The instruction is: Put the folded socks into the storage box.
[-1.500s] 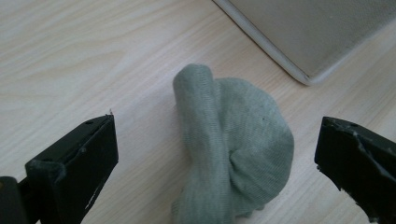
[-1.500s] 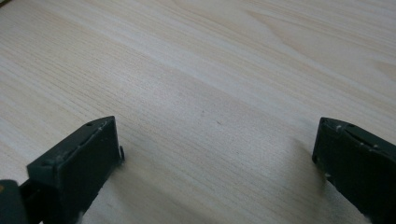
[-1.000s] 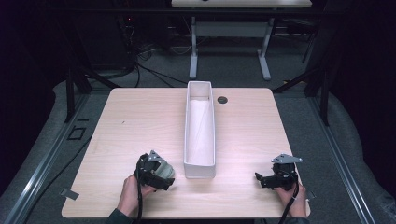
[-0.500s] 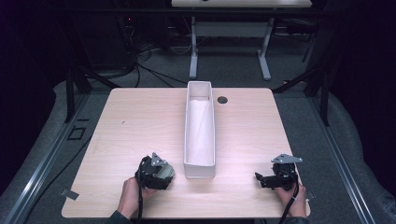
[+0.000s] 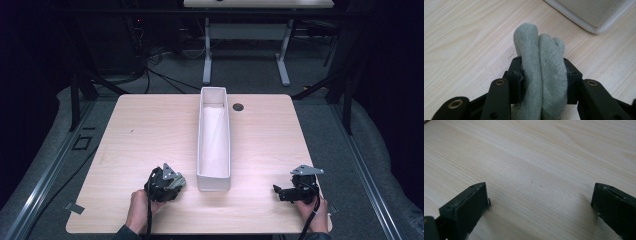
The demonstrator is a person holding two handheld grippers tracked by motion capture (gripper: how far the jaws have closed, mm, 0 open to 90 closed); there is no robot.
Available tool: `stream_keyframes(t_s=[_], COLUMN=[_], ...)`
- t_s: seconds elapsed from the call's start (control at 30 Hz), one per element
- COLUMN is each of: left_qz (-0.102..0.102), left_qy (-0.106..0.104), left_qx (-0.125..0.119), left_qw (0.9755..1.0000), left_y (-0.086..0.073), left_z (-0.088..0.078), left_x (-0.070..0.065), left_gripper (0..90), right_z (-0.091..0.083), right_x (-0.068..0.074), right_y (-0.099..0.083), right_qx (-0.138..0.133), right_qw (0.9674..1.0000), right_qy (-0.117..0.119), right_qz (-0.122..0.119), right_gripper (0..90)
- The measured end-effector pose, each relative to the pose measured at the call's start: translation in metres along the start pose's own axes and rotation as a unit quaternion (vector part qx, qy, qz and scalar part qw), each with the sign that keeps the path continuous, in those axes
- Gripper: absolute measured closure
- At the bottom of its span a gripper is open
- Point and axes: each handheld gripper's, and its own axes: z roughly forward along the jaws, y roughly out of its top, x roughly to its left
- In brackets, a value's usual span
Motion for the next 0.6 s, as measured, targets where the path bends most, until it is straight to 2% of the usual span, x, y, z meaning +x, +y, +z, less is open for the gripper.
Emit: stream_keyframes(t_s=[0.23,0.5,0.6], left_qz=[-0.016,-0.023,-0.026], left_qy=[-0.021,-0.031,-0.045], left_qx=[-0.002,-0.011,-0.014], left_qw=[0.9996,0.9992,0.9986], left_y=[-0.004,-0.005,-0.006], left_z=[-0.006,-0.012,-0.014], left_x=[0.008,0.015,0.02], left_gripper=[62.5,62.2,62.2], right_z=[0.0,0.0,0.0], right_x=[0.0,0.0,0.0], right_y=[0.0,0.0,0.0], right_qx=[0.0,0.0,0.0], right_qw=[1.0,1.0,1.0], right_qy=[0.0,0.0,0.0], right_qz=[0.0,0.0,0.0], right_gripper=[0.4,0.4,0.4])
